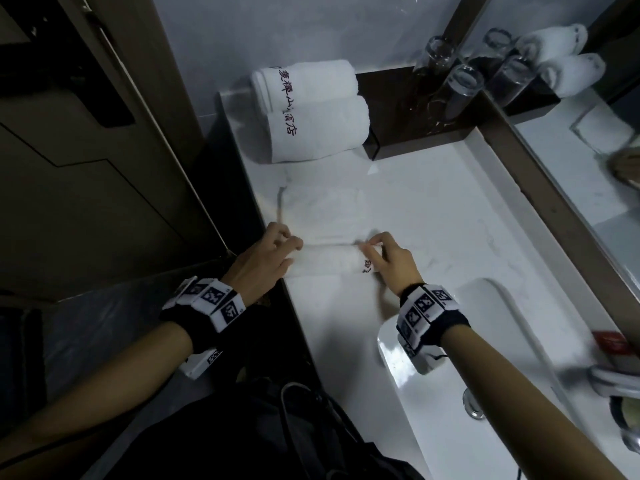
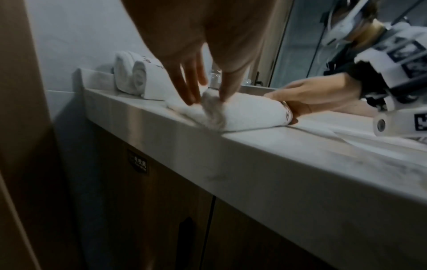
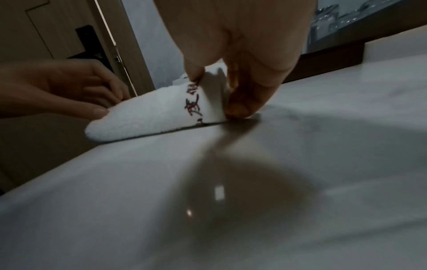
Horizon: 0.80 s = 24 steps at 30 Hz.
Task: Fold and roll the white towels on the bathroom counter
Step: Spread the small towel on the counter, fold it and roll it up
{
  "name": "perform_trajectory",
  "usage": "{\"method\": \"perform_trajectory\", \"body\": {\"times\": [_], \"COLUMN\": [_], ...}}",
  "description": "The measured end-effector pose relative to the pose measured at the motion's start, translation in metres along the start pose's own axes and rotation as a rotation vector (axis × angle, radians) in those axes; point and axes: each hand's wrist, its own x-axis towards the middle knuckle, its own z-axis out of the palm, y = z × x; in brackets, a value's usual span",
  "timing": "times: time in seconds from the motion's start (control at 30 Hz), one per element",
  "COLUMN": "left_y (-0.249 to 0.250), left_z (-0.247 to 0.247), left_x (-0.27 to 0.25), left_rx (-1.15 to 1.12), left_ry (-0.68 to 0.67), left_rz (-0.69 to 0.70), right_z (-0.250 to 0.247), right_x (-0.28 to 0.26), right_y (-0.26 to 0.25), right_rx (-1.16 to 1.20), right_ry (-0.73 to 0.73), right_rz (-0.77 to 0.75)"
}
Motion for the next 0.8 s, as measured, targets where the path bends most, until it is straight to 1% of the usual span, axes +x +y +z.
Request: {"method": "perform_trajectory", "body": {"times": [0.07,0.1,0.13,0.17,0.23,0.3,0.33,0.37,0.43,0.47,0.5,0.57,0.6,0.67,0.73,0.8], "left_y": [0.003,0.007,0.01,0.01,0.011,0.012,0.013,0.013,0.012,0.014,0.016,0.018,0.017,0.013,0.01,0.006], "left_z": [0.002,0.002,0.002,0.004,0.005,0.005,0.003,0.002,0.002,0.001,0.002,0.003,0.004,0.004,0.003,0.001], "left_x": [0.005,0.005,0.004,0.002,-0.005,-0.008,-0.009,-0.009,-0.008,-0.007,-0.005,0.0,0.002,0.004,-0.001,-0.009], "left_rx": [0.052,0.085,0.152,0.184,0.254,0.319,0.319,0.335,0.34,0.331,0.314,0.179,0.087,-0.029,-0.084,-0.127], "left_ry": [0.056,0.05,0.03,0.053,0.067,0.064,0.027,0.027,0.041,0.04,0.037,0.008,-0.016,-0.03,-0.043,-0.049], "left_rz": [-0.069,-0.039,0.047,0.135,0.193,0.194,0.182,0.189,0.188,0.176,0.152,0.07,0.019,-0.052,-0.071,-0.062], "right_z": [0.006,0.008,0.01,0.012,0.016,0.017,0.016,0.013,0.009,0.007,0.006,0.003,0.002,0.002,0.002,0.001], "right_x": [0.009,0.012,0.013,0.013,0.011,0.007,0.004,0.002,-0.002,-0.005,-0.009,-0.014,-0.015,-0.015,-0.016,-0.02], "right_y": [-0.005,-0.006,-0.007,-0.009,-0.012,-0.015,-0.016,-0.015,-0.011,-0.006,-0.001,0.009,0.012,0.016,0.016,0.018], "right_rx": [-0.031,-0.053,-0.077,-0.11,-0.229,-0.485,-0.601,-0.643,-0.587,-0.55,-0.512,-0.454,-0.429,-0.367,-0.313,-0.299], "right_ry": [0.042,0.058,0.073,0.088,0.127,0.175,0.194,0.208,0.159,0.115,0.066,0.005,0.007,0.045,0.06,0.053], "right_rz": [0.057,0.071,0.082,0.089,0.082,0.02,-0.043,-0.125,-0.286,-0.338,-0.356,-0.348,-0.339,-0.345,-0.382,-0.443]}}
